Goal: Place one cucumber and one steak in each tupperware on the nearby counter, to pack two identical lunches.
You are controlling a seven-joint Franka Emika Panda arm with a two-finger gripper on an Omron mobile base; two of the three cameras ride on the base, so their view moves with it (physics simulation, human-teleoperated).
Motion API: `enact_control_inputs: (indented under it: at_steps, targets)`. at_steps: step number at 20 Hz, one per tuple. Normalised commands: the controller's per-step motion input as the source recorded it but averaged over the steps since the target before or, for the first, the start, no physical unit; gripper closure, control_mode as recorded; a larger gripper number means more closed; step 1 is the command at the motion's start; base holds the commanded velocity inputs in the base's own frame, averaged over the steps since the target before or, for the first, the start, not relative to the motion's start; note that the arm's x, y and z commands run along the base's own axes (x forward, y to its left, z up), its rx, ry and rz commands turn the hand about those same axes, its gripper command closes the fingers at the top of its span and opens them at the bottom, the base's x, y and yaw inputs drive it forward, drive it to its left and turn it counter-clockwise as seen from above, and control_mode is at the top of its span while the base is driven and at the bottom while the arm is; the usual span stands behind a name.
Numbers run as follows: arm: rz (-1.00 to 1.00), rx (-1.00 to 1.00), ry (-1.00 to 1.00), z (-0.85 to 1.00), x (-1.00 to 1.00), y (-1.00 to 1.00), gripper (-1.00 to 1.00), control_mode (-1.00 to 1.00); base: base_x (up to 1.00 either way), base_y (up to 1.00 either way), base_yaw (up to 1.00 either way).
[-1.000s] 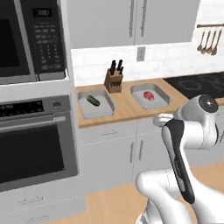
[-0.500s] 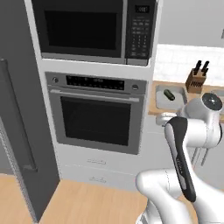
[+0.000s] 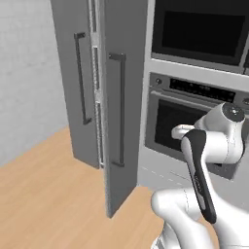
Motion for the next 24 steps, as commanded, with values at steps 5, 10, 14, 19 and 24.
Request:
enact_control_inputs:
  at_steps: [5, 10, 14, 19, 24]
  targets:
    - [0.00, 0.00, 0.00, 0.00, 0.00, 0.00, -1.00, 1.00, -0.22, 1.00, 0.63]
    - [0.00, 0.00, 0.00, 0.00, 0.00, 0.00, -1.00, 1.00, 0.64, 1.00, 0.33]
    - [0.00, 0.00, 0.00, 0.00, 0.00, 0.00, -1.00, 1.00, 1.00, 1.00, 0.09]
    - [0.00, 0.00, 0.00, 0.00, 0.00, 0.00, -1.00, 1.00, 1.00, 1.00, -0.35]
    - [0.00, 0.00, 0.00, 0.00, 0.00, 0.00, -1.00, 1.00, 1.00, 1.00, -0.51]
